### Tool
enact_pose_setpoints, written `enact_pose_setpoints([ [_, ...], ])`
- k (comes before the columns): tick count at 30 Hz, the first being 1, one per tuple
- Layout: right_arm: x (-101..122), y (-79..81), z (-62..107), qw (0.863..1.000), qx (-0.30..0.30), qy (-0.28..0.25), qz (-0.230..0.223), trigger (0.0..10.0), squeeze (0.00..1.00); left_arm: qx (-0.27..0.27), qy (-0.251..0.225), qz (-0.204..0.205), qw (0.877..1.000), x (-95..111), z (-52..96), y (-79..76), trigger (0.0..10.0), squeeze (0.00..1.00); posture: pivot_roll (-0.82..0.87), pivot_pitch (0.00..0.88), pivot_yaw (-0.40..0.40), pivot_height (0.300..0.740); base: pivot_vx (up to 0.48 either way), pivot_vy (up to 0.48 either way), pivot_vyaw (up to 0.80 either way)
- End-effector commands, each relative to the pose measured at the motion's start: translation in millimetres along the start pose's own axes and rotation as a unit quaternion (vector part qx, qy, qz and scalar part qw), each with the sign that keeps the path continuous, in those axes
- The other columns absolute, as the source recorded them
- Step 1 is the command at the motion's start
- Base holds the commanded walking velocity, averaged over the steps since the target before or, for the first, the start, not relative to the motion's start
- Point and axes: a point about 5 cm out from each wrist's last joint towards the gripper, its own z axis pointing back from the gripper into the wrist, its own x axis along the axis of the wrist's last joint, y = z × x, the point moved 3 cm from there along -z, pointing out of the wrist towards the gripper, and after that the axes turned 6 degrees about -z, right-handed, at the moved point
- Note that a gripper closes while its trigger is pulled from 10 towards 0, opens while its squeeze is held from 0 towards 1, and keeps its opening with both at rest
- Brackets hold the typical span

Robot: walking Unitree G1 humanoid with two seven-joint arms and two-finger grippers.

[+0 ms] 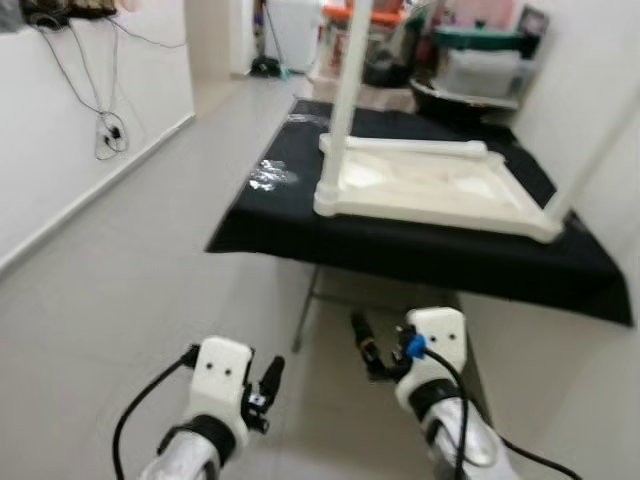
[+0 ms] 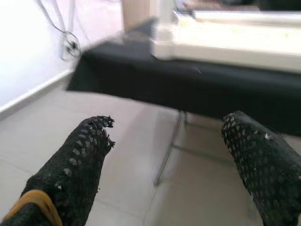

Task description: Building children table

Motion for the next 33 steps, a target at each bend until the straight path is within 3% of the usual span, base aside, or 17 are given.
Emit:
enact_pose_setpoints([
  [1, -3.1, -3.7, -0.5, 1.000, -0.004, 0.002, 0.011, 10.0, 0.00, 0.002, -0.005, -0.005, 1.000, 0.4, -2.3, -0.7, 10.0, 0.00, 0.11, 0.033, -0.112, 0.740, 0.000, 0.000, -0.69],
  [12, -9.5, -0.6, -2.1, 1.000, 0.011, 0.012, 0.013, 10.0, 0.00, 0.024, -0.012, -0.007, 1.000, -0.1, -3.4, 3.2, 10.0, 0.00, 0.11, 0.000, -0.116, 0.740, 0.000, 0.000, 0.00],
  [17, -22.8, -3.2, -3.4, 1.000, 0.000, 0.029, 0.000, 10.0, 0.00, 0.039, -0.005, 0.009, 0.999, -9.4, -6.2, 7.7, 10.0, 0.00, 0.10, 0.000, -0.120, 0.740, 0.000, 0.000, 0.00],
  [29, -23.9, -1.8, -2.9, 1.000, 0.002, 0.028, 0.000, 10.0, 0.00, 0.034, 0.000, 0.004, 0.999, -14.0, -5.6, 6.1, 10.0, 0.00, 0.11, 0.000, -0.114, 0.740, 0.000, 0.445, 0.00],
  [33, -23.6, -1.9, -1.2, 1.000, -0.001, 0.028, 0.000, 10.0, 0.00, 0.039, 0.000, 0.003, 0.999, -14.2, -3.6, 6.8, 10.0, 0.00, 0.11, 0.000, -0.118, 0.740, 0.000, 0.000, 0.00],
])
